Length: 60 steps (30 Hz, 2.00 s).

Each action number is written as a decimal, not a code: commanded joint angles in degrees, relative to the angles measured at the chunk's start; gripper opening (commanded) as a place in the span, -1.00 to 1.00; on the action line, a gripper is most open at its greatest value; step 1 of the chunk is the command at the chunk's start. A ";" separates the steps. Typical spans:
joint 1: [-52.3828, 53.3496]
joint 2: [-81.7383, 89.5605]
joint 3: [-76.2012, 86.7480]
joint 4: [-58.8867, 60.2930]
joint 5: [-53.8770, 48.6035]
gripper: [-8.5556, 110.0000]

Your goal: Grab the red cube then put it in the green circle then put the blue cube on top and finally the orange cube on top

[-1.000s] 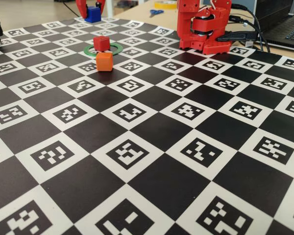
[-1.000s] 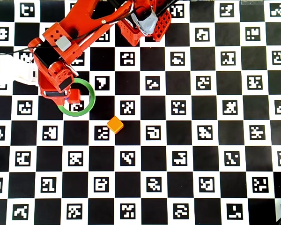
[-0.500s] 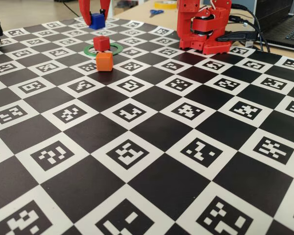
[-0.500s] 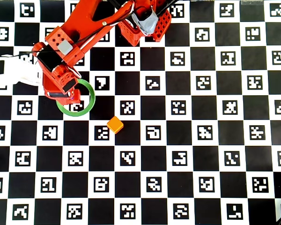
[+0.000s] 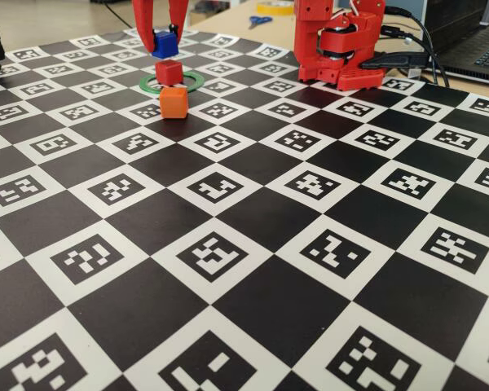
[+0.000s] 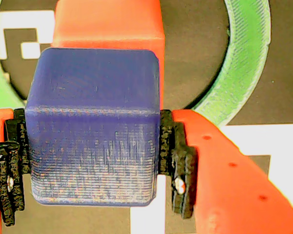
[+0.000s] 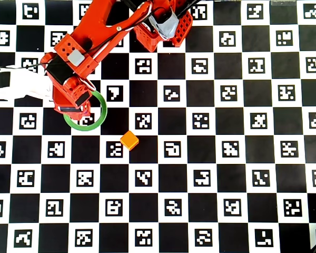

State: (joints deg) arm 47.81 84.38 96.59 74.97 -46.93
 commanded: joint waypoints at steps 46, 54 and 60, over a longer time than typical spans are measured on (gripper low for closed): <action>-0.35 2.64 2.64 -3.08 0.18 -0.65; -0.44 2.37 3.08 -2.90 -0.97 -0.59; -0.44 2.37 2.90 -2.20 -1.41 -0.40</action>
State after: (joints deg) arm 47.72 84.38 99.84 72.77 -47.90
